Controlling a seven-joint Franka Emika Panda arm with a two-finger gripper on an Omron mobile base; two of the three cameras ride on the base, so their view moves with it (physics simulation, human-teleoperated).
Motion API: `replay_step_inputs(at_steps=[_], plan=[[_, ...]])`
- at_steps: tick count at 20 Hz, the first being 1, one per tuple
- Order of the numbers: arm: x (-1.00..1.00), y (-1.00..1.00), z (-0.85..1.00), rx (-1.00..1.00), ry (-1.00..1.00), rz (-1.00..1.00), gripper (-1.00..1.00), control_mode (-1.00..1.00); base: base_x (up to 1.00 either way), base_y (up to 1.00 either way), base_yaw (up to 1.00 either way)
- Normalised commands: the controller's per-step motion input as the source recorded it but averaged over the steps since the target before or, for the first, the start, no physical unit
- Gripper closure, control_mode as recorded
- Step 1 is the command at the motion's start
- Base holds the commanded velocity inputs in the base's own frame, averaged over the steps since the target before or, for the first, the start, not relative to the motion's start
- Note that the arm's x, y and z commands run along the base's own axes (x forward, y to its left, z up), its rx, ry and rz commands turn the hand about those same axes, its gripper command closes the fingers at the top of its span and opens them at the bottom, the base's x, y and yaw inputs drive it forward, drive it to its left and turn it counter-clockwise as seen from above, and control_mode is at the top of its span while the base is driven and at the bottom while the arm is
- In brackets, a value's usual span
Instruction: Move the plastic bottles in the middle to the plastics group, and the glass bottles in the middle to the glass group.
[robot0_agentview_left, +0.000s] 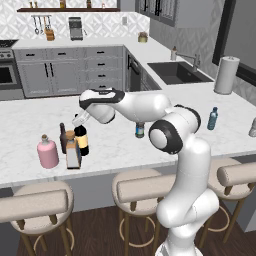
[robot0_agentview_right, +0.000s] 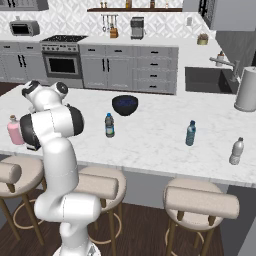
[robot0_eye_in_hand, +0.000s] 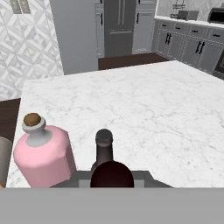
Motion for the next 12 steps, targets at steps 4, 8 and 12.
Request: replay_step_inputs(at_steps=[4,8,12], plan=[[0.00,-0.01,0.00,0.00,0.00,0.00,-1.00,-1.00,0.00,0.00,0.00],[0.00,0.00,0.00,0.00,0.00,0.00,-1.00,-1.00,0.00,0.00,0.00],[0.00,0.00,0.00,0.00,0.00,0.00,-1.00,-1.00,0.00,0.00,0.00]])
